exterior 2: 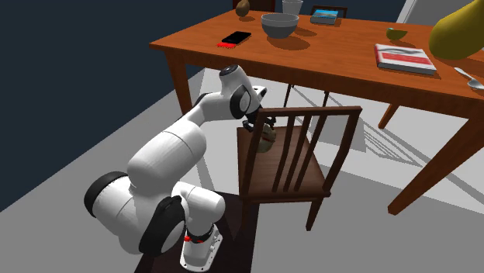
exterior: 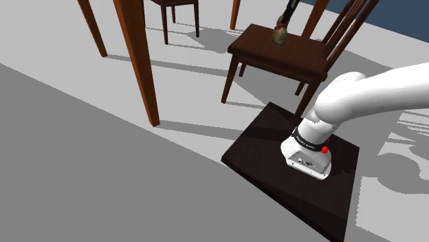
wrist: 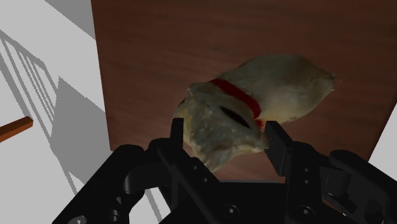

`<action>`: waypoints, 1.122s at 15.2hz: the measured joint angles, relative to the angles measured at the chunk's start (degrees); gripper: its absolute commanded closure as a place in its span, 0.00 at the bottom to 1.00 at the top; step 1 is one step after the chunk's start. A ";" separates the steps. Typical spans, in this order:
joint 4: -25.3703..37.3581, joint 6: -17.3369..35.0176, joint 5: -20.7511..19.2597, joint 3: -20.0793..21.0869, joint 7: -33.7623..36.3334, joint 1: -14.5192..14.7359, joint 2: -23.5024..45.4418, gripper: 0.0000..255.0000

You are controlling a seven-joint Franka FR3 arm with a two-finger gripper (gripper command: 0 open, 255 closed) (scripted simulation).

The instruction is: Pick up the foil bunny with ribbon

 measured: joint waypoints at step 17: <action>5.77 -4.51 1.43 0.87 -1.63 0.54 1.04 1.00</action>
